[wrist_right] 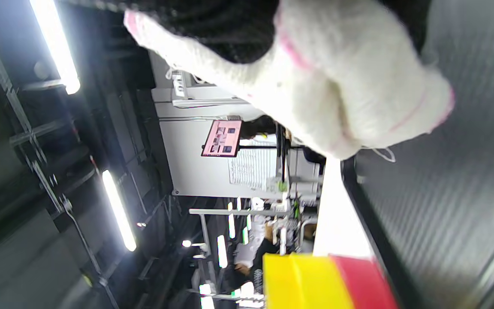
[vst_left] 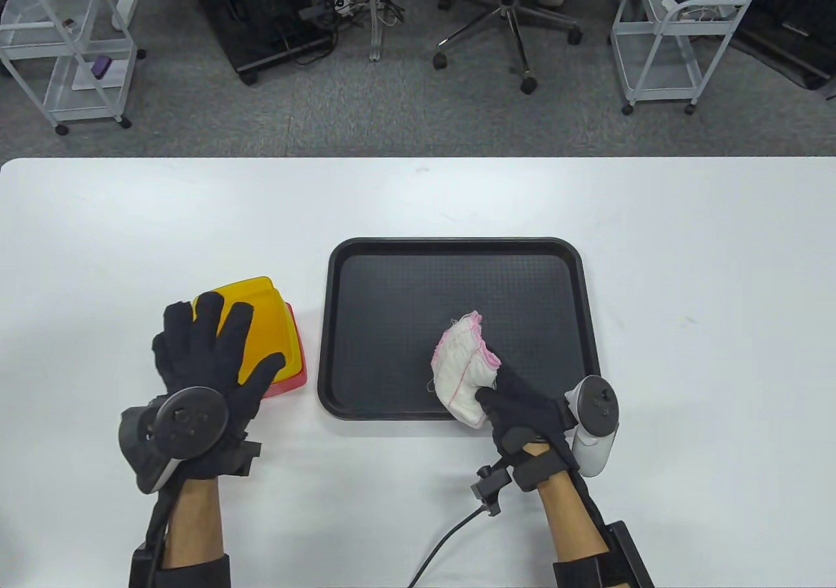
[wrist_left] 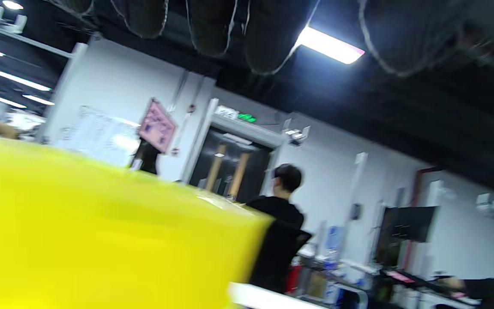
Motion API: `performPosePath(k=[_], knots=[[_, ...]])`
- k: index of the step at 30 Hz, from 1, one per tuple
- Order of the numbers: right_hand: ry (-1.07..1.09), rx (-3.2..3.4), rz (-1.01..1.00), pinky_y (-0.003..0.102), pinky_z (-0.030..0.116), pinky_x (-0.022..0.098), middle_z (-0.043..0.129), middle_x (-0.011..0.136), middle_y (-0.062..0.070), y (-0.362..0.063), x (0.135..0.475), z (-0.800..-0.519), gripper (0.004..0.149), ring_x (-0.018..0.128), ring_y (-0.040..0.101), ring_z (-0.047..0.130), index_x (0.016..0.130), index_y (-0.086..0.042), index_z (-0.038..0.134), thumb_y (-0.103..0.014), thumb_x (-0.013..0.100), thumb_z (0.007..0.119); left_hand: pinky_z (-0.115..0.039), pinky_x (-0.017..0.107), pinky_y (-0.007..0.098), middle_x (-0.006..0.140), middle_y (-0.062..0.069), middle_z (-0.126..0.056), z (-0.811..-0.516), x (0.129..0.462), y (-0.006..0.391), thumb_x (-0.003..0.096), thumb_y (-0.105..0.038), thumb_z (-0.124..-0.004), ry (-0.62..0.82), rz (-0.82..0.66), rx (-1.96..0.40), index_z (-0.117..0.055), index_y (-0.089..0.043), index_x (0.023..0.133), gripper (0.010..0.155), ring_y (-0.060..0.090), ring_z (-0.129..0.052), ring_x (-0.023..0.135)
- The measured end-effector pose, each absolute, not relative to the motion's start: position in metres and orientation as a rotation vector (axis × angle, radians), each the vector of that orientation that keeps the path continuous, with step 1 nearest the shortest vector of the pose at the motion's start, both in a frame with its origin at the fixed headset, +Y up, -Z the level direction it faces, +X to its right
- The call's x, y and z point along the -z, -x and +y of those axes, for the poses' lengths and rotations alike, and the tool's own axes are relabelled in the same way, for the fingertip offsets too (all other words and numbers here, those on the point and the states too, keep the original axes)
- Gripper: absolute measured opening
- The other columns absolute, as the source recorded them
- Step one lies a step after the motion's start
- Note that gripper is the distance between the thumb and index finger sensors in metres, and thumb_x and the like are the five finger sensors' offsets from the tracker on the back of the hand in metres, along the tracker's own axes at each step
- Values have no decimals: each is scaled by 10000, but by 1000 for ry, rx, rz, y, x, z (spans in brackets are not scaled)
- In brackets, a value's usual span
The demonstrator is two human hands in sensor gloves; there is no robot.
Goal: Wipe plastic food containers with dish cloth
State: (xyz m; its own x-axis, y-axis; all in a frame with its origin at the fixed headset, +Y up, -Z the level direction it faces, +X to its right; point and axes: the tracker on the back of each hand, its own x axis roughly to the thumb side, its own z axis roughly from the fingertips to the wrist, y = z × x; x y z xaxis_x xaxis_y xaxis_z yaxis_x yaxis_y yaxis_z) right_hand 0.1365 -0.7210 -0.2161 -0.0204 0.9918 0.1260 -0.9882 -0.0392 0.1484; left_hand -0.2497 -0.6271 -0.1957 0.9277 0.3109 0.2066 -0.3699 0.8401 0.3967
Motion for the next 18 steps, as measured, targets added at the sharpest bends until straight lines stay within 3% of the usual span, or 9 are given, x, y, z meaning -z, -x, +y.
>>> performPosePath(k=[3,5,7,9,13,18], knots=[[-198,-1807,-76,620,719,524,660,990,300,-157,219,-704,512,815,552,747,977,-41,611,-41,476,718,-308,799,690,1288,59,-284,-635,195,199,488,-721,-606,-368,-280,-338,-399,-343,1203,835,532,-257,1149],[-103,-1995,-151,635,701,529,661,990,304,-179,219,-692,506,819,565,730,972,-38,624,-28,474,718,-311,800,693,1287,69,-290,-653,195,158,491,-708,-605,-231,-389,-319,-392,-329,1208,839,540,-259,1145],[-13,-2169,-239,638,695,533,665,990,301,-201,222,-684,504,824,564,725,970,-41,631,-27,474,718,-299,791,701,1285,87,-269,-664,194,130,491,-703,-598,-119,-466,-220,-366,-315,1213,851,559,-239,1133],[80,-2353,-244,641,685,541,657,996,299,-222,228,-678,505,833,565,713,972,-44,627,-26,476,716,-291,795,699,1287,80,-244,-673,193,112,495,-710,-572,-94,-515,-111,-340,-323,1212,848,550,-230,1138],[323,-2625,-239,640,666,568,649,1013,280,-257,243,-682,506,859,557,691,977,-61,623,-27,481,714,-316,795,701,1288,78,-294,-683,192,102,490,-707,-581,-83,-541,-33,-382,-323,1209,839,546,-276,1143],[619,-2766,-40,651,613,609,613,1045,257,-279,260,-722,510,903,550,632,994,-85,598,-26,499,709,-325,794,702,1287,84,-325,-687,197,110,490,-701,-591,-61,-522,-19,-405,-317,1206,834,548,-301,1142]])
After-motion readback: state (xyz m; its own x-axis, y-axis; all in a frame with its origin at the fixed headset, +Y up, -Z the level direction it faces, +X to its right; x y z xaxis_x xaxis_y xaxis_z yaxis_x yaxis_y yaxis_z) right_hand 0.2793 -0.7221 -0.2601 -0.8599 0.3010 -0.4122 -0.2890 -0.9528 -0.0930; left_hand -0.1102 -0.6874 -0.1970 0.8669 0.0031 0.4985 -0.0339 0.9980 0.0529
